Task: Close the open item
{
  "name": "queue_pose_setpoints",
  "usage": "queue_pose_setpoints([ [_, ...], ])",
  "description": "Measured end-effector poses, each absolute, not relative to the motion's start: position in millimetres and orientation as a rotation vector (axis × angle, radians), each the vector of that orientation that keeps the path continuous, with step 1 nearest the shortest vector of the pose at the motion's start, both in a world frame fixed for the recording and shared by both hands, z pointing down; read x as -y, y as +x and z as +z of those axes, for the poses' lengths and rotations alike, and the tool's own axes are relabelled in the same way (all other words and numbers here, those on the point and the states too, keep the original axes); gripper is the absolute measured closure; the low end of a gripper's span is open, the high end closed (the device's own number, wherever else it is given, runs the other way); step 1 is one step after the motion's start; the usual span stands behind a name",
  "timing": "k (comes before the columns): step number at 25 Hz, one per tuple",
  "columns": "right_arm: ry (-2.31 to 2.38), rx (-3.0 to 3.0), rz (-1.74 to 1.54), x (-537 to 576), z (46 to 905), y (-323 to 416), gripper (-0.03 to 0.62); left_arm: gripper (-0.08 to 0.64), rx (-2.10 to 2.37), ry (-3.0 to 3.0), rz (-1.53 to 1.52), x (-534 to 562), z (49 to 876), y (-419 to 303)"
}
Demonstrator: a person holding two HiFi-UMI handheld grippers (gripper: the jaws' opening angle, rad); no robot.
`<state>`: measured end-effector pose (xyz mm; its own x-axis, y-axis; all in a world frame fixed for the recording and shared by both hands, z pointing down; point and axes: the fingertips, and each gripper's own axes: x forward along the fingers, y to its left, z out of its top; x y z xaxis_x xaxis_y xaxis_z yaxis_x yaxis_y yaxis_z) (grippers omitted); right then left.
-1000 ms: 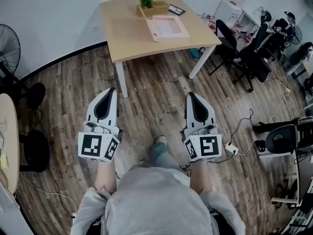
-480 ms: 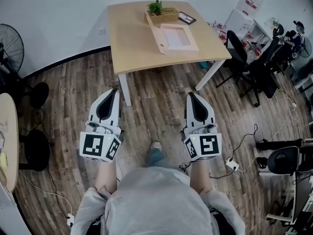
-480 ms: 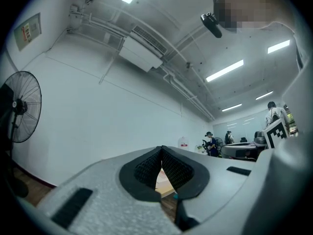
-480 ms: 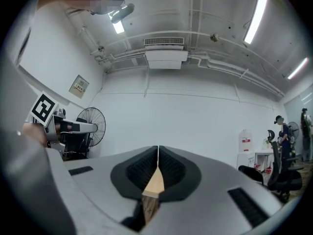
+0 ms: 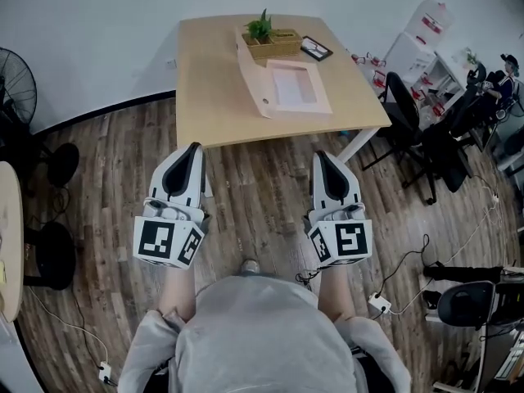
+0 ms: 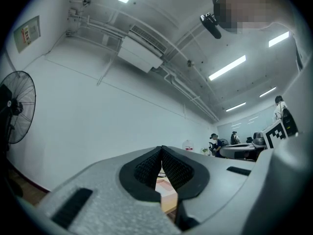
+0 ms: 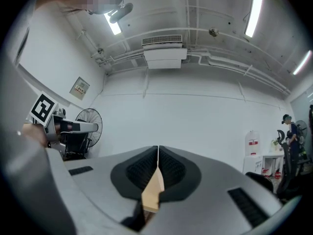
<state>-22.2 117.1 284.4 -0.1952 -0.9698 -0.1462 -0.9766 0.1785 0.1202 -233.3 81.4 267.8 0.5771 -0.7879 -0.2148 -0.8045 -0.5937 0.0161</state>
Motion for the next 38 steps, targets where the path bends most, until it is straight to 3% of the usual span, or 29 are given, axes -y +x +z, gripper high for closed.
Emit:
queue_pose_setpoints([
  [22,-1.988,-2.376,0.190,19.3,310.0,27.5,0.578,0.551,-1.343,-2.778,0.231,58.8,290.5,-172.4],
  [38,-2.022,-2.346,0.212,166.3,298.7,21.3,0.578,0.551,-1.353,-2.757,0.252,214.2,287.0,-180.7],
])
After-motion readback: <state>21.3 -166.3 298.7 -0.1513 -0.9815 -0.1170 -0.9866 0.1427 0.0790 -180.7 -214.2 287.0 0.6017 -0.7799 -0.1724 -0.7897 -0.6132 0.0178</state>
